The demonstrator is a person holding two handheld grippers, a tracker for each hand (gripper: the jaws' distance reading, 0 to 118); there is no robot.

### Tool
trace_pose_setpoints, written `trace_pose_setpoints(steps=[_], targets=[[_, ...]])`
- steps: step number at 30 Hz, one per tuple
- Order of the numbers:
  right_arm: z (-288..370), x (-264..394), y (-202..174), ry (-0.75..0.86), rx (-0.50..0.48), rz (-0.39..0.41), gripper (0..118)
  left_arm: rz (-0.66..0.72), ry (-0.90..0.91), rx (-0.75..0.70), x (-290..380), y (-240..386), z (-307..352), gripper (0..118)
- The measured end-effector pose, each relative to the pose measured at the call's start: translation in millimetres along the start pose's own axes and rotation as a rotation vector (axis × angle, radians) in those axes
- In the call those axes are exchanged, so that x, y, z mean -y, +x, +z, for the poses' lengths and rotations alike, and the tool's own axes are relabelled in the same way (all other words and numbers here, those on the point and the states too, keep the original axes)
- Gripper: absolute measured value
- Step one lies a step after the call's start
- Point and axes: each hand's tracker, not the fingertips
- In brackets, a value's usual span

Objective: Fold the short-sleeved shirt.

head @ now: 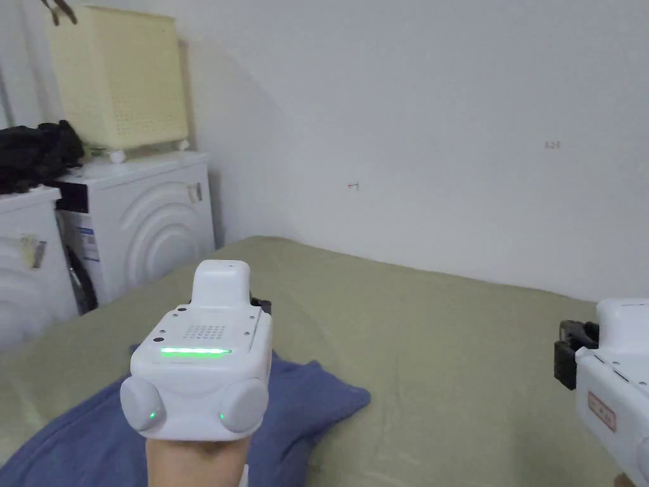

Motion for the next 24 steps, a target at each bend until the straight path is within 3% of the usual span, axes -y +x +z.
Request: trace_pose_setpoints(steps=[4,7,10,14,15,17,18,20,24], targets=[[-26.9,3.1,-59.6,0.004,-0.159,0.052,0,-0.029,-0.067,-0.153,16.7,-64.0,14.6,0],[-42.4,12.6,-83.1,-0.025,-0.242,0.054,0,0.008,-0.121,-0.181,30.4,-94.7,17.7,0],[-53.0,21.8,-85.0,-0.036,-0.25,0.058,0,-0.006,-0.182,-0.187,42.7,-106.7,2.8,0],[-59.9,33.8,-64.3,-0.058,-0.23,0.091,0,-0.044,-0.317,-0.012,43.3,-100.5,-57.4,4],[-61.6,37.1,-55.3,-0.07,-0.219,0.096,0,-0.065,-0.359,0.043,42.4,-94.7,-79.8,16],[-64.9,44.8,-36.0,-0.094,-0.194,0.119,0,-0.139,-0.514,0.145,41.4,-78.7,-134.6,96],[-57.7,50.6,-27.5,-0.112,-0.168,0.147,0,-0.164,-0.613,0.181,44.3,-69.7,-163.6,118],[-58.2,60.3,-8.7,-0.149,-0.133,0.173,0,-0.196,-0.709,0.253,57.3,-37.1,-206.1,118],[-42.2,85.6,22.8,-0.227,-0.083,0.148,0,-0.195,-0.869,0.293,89.9,1.5,-291.5,118]])
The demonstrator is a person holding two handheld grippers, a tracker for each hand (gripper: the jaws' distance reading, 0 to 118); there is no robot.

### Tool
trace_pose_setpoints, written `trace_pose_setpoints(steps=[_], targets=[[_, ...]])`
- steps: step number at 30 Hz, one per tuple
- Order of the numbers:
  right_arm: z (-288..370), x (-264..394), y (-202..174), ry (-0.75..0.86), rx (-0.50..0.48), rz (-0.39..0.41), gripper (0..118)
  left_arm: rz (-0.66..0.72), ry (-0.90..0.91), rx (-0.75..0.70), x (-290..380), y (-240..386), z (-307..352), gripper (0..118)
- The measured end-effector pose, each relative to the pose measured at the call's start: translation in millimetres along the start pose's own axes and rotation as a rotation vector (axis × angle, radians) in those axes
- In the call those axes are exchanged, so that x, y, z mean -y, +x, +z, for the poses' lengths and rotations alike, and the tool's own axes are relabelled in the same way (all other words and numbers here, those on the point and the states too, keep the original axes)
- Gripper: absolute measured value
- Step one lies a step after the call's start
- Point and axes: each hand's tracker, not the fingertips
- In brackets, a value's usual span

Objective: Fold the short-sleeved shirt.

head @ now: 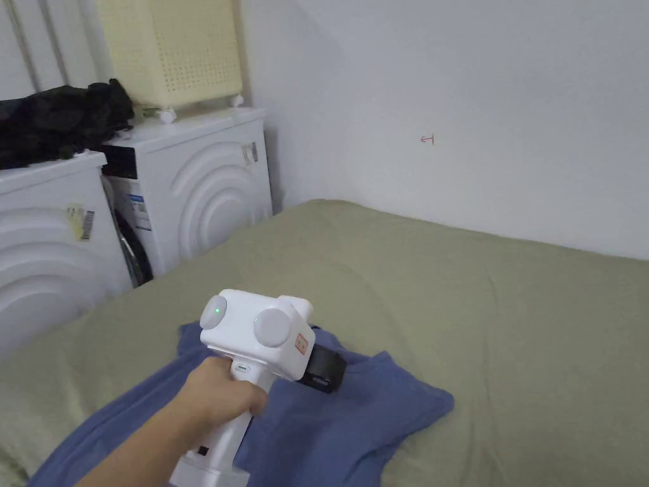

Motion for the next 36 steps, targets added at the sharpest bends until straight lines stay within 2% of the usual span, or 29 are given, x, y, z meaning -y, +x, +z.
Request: trace_pose_setpoints(steps=[5,10,12,13,14,15,16,22,24,26,29,36], targets=[[12.3,40.5,22.8,-0.119,0.046,-0.045,0,0.055,-0.144,0.017,-14.6,10.9,-78.9,118],[20.9,61.1,27.5,-0.141,0.062,-0.067,0,0.061,-0.262,-0.008,12.1,17.3,-110.8,118],[23.4,62.4,28.2,-0.128,0.057,-0.084,0,0.09,-0.262,0.017,21.9,14.8,-112.9,105],[25.0,62.9,28.0,-0.12,0.055,-0.087,0,0.1,-0.211,0.002,24.8,16.8,-109.3,95],[25.6,62.7,27.5,-0.111,0.059,-0.083,0,0.092,-0.179,-0.034,24.6,18.5,-104.4,77],[27.5,62.5,27.2,-0.107,0.064,-0.079,0,0.095,-0.159,0.0,23.3,19.5,-97.5,46],[30.5,62.5,27.8,-0.101,0.067,-0.077,0,0.094,-0.147,0.021,16.8,16.9,-93.2,6],[53.9,59.7,37.5,-0.077,0.122,-0.065,0,0.077,-0.055,0.005,-12.3,29.2,-55.9,6],[67.3,61.7,44.2,-0.069,0.132,-0.083,0,0.121,0.027,0.064,-27.5,36.4,-34.1,6],[77.3,63.0,50.7,-0.073,0.148,-0.097,0,0.072,0.057,0.133,-44.8,56.4,-12.9,6],[98.1,67.0,59.5,-0.07,0.177,-0.117,0,-0.078,0.134,0.198,-61.3,122.3,21.4,6],[143.6,81.9,81.1,-0.07,0.318,-0.193,0,-0.348,0.167,0.511,-78.0,331.7,55.0,6]])
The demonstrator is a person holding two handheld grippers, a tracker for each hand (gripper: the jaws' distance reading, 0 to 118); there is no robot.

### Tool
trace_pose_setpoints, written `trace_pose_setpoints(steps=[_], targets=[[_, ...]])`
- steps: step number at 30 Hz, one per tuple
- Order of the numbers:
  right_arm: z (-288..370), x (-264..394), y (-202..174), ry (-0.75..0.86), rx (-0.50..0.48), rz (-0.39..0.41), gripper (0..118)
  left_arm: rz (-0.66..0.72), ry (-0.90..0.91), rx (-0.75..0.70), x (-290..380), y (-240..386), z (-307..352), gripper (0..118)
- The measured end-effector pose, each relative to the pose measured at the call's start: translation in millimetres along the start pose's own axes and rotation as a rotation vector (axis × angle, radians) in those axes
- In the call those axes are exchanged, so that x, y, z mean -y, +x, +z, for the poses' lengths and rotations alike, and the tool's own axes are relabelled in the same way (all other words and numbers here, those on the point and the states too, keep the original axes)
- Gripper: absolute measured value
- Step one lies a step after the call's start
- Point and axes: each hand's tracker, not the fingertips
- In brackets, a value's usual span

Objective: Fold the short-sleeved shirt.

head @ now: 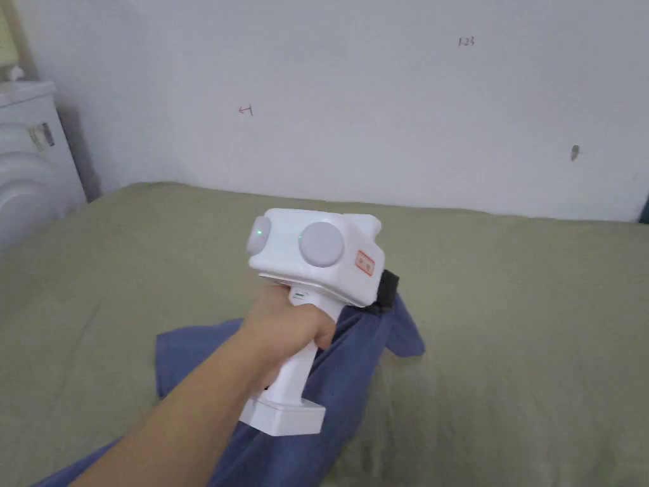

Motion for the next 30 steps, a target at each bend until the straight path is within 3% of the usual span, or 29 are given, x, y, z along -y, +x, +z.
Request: trace_pose_setpoints(steps=[7,13,14,16,20,24,26,28,30], targets=[[46.3,15.6,40.6,-0.015,0.184,-0.115,0,-0.154,-0.088,0.283,3.3,177.9,-87.4,6],[72.5,32.0,62.7,-0.041,0.264,-0.144,0,-0.231,-0.191,0.336,52.6,240.1,-131.8,13],[74.0,32.2,63.5,-0.045,0.268,-0.149,0,-0.225,-0.195,0.326,57.8,238.8,-137.1,26],[76.0,32.7,64.1,-0.049,0.279,-0.153,0,-0.139,-0.2,0.285,63.2,221.0,-143.4,92],[74.0,30.3,61.1,-0.037,0.244,-0.178,0,0.023,-0.112,0.231,56.1,160.9,-93.6,94],[60.7,20.8,49.5,-0.014,0.19,-0.157,0,0.033,0.194,0.065,73.5,88.0,7.4,88],[52.5,14.6,45.1,0.018,0.162,-0.147,0,0.074,0.315,-0.078,98.2,59.5,55.5,58],[45.0,8.5,39.5,0.048,0.14,-0.151,0,0.128,0.404,-0.217,128.6,35.7,97.8,3],[38.2,3.4,33.2,0.068,0.127,-0.156,0,0.154,0.474,-0.328,164.6,21.0,130.5,0]])
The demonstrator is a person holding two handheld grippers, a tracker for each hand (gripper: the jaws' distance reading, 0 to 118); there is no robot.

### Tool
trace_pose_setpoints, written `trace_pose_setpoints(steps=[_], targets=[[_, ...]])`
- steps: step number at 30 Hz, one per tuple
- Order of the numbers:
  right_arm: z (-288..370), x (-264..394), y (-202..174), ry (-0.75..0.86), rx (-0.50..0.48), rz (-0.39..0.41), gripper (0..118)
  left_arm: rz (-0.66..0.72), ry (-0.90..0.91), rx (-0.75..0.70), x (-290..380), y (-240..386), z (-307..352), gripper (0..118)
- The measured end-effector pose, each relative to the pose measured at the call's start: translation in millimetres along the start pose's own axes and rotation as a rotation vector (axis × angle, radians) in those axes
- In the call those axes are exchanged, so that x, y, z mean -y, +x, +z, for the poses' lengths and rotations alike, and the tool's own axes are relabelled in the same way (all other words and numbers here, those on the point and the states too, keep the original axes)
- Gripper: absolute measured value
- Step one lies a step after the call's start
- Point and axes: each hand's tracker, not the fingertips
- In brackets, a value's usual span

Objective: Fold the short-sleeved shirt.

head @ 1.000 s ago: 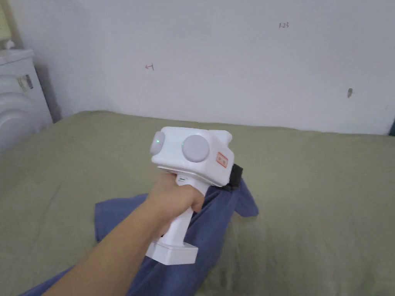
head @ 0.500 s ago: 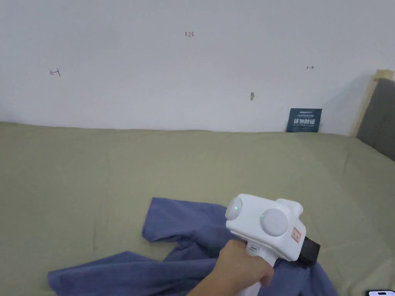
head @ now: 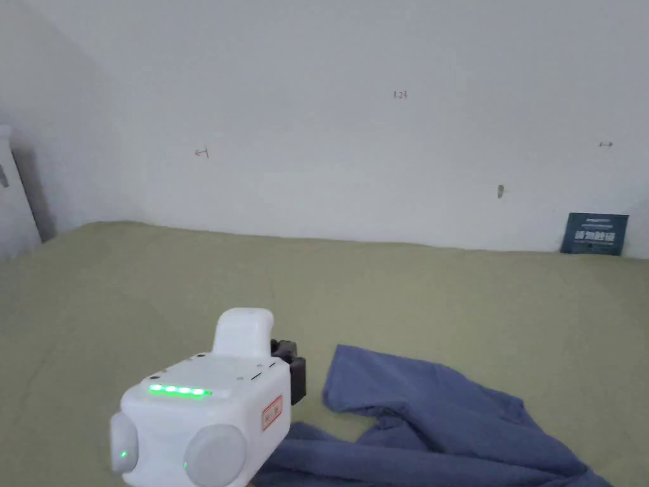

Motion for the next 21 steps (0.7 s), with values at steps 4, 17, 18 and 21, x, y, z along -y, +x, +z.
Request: trace_pose_setpoints(steps=[4,17,18,21], targets=[[-16.7,13.3,-5.4,0.008,-0.01,0.005,0,0.036,-0.046,-0.111,36.7,-41.0,52.8,0],[-36.0,12.7,-23.1,-0.047,-0.063,0.021,0,-0.004,-0.097,-0.212,54.5,-61.5,46.0,7],[-38.4,11.4,-22.0,-0.046,-0.058,0.024,0,-0.006,-0.109,-0.2,46.5,-63.5,34.5,24],[-45.3,10.3,-11.2,-0.052,-0.05,0.026,0,-0.014,-0.287,-0.157,25.2,-80.8,-30.0,111]])
